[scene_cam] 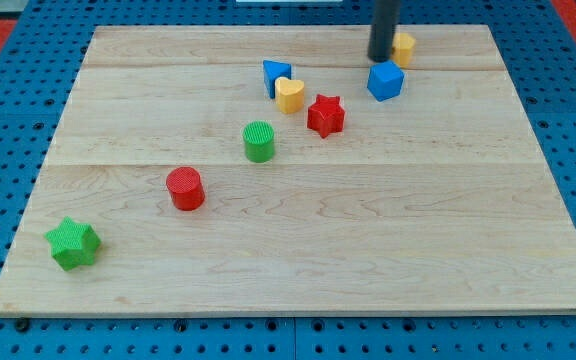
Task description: Place blue triangle between yellow hexagon and blue cube
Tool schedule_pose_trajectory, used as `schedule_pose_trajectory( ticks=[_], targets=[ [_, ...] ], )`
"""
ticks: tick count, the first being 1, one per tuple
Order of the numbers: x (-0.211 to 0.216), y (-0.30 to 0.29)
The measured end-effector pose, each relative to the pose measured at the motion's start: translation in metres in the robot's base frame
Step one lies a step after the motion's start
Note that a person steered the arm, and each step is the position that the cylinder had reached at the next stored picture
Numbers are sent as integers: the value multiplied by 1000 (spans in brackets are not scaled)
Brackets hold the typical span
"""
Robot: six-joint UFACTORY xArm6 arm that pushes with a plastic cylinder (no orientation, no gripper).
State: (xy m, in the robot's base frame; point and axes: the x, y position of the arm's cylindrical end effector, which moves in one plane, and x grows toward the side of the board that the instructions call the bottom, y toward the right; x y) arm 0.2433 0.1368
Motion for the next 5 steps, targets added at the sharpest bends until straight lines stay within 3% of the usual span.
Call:
schedule_pose_trajectory(
  ticks=[1,2,3,4,5],
  targets=[
    [-24,39],
    [5,37],
    [2,71],
    [-14,67],
    [-12,-14]
  ],
)
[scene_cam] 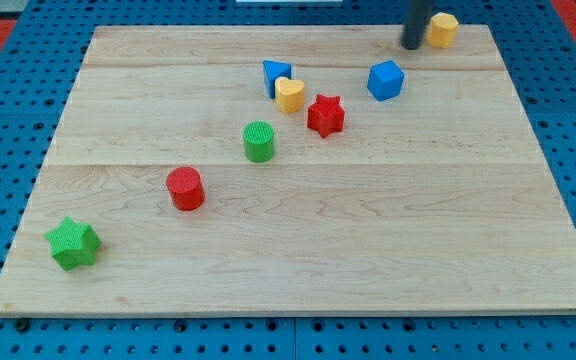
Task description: Place blue triangle between yellow hexagon and blue cube
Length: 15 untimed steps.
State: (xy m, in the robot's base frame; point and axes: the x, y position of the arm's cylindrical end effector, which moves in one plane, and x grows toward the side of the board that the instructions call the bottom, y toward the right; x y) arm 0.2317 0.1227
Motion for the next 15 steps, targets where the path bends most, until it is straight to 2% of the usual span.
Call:
schedule_pose_trajectory(
  ticks=[1,2,3,4,5,7,9,10,11,12,14,15],
  targets=[
    [6,-111],
    [41,-183],
    [110,-233],
    [153,-254],
    [118,-229],
    [59,-129],
    [43,-121],
    [36,-85],
    [31,-75],
    [20,-94],
    [24,-2],
    [24,8]
  ],
)
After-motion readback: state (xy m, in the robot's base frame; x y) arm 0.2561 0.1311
